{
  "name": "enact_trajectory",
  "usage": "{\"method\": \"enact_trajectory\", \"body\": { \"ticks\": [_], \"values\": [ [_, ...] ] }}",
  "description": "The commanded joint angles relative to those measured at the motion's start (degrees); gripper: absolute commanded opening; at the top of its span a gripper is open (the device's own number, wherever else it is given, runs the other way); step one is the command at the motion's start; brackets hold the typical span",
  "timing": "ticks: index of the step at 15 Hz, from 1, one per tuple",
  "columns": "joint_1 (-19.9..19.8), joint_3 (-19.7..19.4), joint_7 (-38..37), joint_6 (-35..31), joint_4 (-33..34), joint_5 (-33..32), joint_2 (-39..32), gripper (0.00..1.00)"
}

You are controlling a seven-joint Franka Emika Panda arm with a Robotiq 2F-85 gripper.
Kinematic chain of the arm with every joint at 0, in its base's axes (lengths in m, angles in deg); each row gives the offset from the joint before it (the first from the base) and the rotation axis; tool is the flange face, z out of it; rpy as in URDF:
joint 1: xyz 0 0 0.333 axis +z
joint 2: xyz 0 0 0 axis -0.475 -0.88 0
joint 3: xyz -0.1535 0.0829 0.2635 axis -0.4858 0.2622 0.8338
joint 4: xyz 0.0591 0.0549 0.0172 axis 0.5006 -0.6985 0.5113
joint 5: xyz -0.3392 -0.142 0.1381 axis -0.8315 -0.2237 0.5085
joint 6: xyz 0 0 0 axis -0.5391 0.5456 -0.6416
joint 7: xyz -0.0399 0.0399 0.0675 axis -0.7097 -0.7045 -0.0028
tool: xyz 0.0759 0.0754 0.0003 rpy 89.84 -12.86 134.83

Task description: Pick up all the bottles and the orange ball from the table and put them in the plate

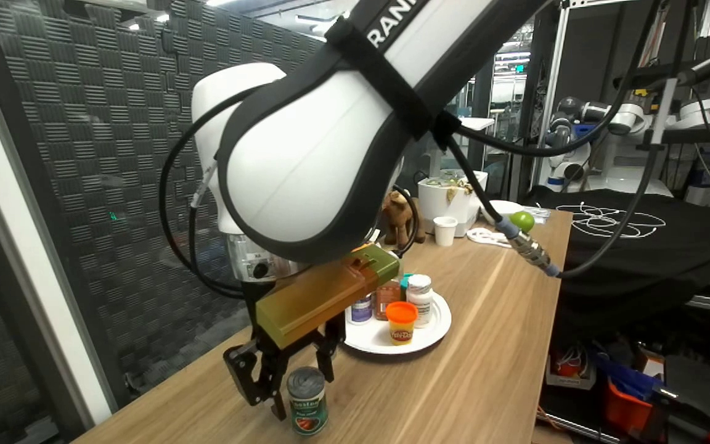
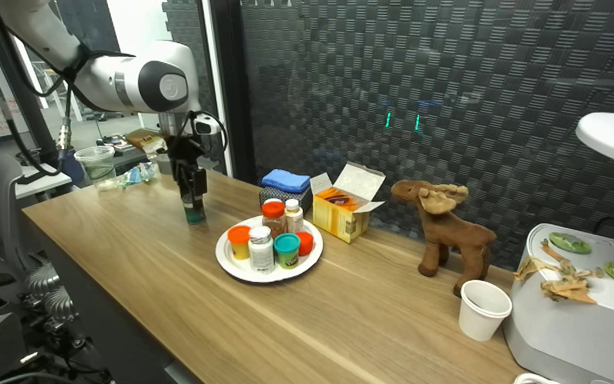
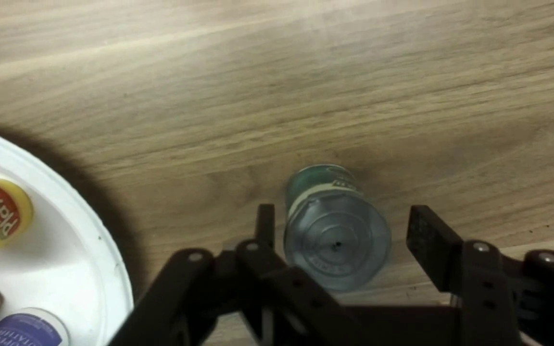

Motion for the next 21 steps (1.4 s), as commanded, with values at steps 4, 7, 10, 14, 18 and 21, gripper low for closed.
{"method": "enact_trajectory", "body": {
  "ticks": [4,7,10,14,18,21],
  "values": [
    [1.38,-0.59,-2.28,-0.38,-1.65,0.24,2.18,0.22],
    [1.49,-1.6,-5.94,-2.03,-3.14,-0.3,4.07,0.22],
    [1.43,-4.11,-13.35,-4.67,-5.51,-2.3,7.61,0.22],
    [0.21,-7.68,-22.48,-4.08,-6.19,-8.08,10.28,0.22],
    [-2.57,-7.95,-23.97,-2.38,-4.55,-8.61,8.79,0.22],
    [-4.12,-7.95,-23.83,-2.1,-4.09,-7.99,7.52,0.22]
  ]
}}
